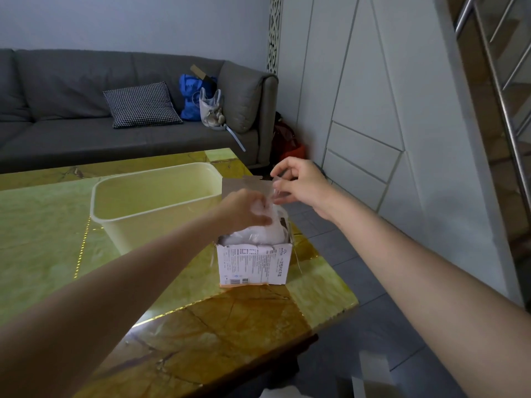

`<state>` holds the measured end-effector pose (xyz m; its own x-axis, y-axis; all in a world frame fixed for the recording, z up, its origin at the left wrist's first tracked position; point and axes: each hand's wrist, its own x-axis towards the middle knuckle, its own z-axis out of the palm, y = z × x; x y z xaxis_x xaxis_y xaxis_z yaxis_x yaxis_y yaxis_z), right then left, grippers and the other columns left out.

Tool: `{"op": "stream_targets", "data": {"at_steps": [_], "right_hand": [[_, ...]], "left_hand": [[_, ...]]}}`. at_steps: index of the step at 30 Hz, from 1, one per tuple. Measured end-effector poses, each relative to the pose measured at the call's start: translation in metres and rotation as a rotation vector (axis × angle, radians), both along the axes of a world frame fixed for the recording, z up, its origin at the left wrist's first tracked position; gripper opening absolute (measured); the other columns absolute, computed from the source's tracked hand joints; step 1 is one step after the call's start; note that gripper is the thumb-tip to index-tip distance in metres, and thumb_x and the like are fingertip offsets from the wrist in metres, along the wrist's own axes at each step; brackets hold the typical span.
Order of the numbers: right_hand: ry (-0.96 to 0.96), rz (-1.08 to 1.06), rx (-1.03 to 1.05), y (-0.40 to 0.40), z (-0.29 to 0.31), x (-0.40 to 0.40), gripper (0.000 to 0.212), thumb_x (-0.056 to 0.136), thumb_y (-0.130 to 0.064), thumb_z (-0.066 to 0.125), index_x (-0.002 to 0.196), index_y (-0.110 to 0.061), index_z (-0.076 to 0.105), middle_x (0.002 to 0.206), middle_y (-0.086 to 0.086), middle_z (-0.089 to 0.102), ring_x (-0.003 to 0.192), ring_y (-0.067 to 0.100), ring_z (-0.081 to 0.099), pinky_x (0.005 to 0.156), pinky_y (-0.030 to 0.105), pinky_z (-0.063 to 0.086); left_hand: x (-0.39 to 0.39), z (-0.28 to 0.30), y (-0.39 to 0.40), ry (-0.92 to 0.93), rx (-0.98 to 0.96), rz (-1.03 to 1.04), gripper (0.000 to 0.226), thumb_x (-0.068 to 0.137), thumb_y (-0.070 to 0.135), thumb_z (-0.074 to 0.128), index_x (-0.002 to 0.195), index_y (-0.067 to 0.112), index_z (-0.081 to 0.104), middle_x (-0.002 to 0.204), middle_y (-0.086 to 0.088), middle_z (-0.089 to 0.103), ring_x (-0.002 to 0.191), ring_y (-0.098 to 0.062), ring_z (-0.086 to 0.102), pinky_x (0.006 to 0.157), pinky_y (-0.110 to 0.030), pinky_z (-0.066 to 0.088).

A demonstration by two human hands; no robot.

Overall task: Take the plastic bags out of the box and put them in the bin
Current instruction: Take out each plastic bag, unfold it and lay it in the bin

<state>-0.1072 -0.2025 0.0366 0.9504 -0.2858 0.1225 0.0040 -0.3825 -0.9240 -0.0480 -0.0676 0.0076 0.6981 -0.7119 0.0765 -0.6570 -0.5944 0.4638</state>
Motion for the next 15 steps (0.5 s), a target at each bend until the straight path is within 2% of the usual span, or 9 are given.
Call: {"op": "stream_targets", "data": {"at_steps": [2, 4, 6, 8, 11, 13, 15], "right_hand": [[-0.054, -0.089, 0.054, -0.003, 0.0, 0.002, 0.019, 0.092, 0.004, 0.052, 0.084, -0.013, 0.055, 0.075, 0.008, 0.049, 0.077, 0.028, 0.063, 0.059, 0.029, 0.06], [-0.085, -0.155, 0.06, -0.004, 0.004, 0.004, 0.016, 0.096, 0.002, 0.045, 0.09, -0.011, 0.052, 0.078, 0.007, 0.05, 0.072, 0.026, 0.066, 0.056, 0.027, 0.059], [-0.094, -0.177, -0.012, -0.003, 0.008, 0.006, 0.013, 0.098, -0.001, 0.041, 0.097, -0.011, 0.049, 0.083, 0.004, 0.049, 0.062, 0.018, 0.065, 0.056, 0.028, 0.059], [-0.068, -0.168, -0.076, 0.0, 0.008, 0.008, 0.011, 0.099, -0.004, 0.039, 0.102, -0.011, 0.047, 0.085, 0.001, 0.047, 0.059, 0.013, 0.062, 0.058, 0.03, 0.059], [0.043, -0.113, -0.089, 0.001, 0.007, 0.009, 0.01, 0.098, -0.007, 0.043, 0.106, -0.011, 0.048, 0.087, 0.0, 0.048, 0.067, 0.016, 0.06, 0.067, 0.031, 0.058], [0.085, -0.053, -0.055, -0.003, 0.006, 0.006, 0.02, 0.091, 0.0, 0.053, 0.11, -0.008, 0.051, 0.085, 0.002, 0.05, 0.072, 0.016, 0.059, 0.075, 0.032, 0.057], [0.091, -0.005, -0.015, -0.005, 0.006, 0.003, 0.029, 0.085, 0.009, 0.057, 0.11, -0.006, 0.053, 0.086, 0.003, 0.051, 0.074, 0.013, 0.057, 0.072, 0.025, 0.056]], "left_hand": [[0.002, -0.002, 0.004, -0.069, 0.052, 0.02, 0.033, 0.084, 0.025, 0.066, 0.11, 0.006, 0.059, 0.098, -0.006, 0.062, 0.088, -0.023, 0.058, 0.072, -0.027, 0.045], [-0.001, -0.006, 0.009, -0.104, 0.128, 0.033, 0.028, 0.089, 0.022, 0.059, 0.106, 0.001, 0.062, 0.09, -0.009, 0.064, 0.079, -0.022, 0.059, 0.066, -0.027, 0.047], [-0.003, -0.012, 0.013, -0.13, 0.208, 0.014, 0.028, 0.091, 0.021, 0.054, 0.105, 0.0, 0.065, 0.093, -0.012, 0.067, 0.076, -0.019, 0.058, 0.072, -0.029, 0.051], [-0.002, -0.01, 0.014, -0.13, 0.217, -0.004, 0.027, 0.09, 0.02, 0.054, 0.107, 0.003, 0.066, 0.102, -0.011, 0.068, 0.084, -0.02, 0.063, 0.08, -0.029, 0.052], [0.004, 0.002, 0.015, -0.033, 0.076, 0.023, 0.03, 0.087, 0.014, 0.06, 0.115, 0.007, 0.059, 0.109, -0.008, 0.063, 0.091, -0.017, 0.057, 0.076, -0.023, 0.047], [0.005, 0.009, 0.016, 0.171, -0.134, 0.081, 0.038, 0.085, 0.012, 0.062, 0.121, 0.009, 0.05, 0.11, -0.006, 0.056, 0.093, -0.018, 0.054, 0.074, -0.026, 0.047], [0.001, 0.013, 0.011, 0.336, -0.288, 0.091, 0.048, 0.083, 0.015, 0.065, 0.125, 0.011, 0.045, 0.112, -0.004, 0.054, 0.097, -0.019, 0.056, 0.08, -0.029, 0.05]]}}
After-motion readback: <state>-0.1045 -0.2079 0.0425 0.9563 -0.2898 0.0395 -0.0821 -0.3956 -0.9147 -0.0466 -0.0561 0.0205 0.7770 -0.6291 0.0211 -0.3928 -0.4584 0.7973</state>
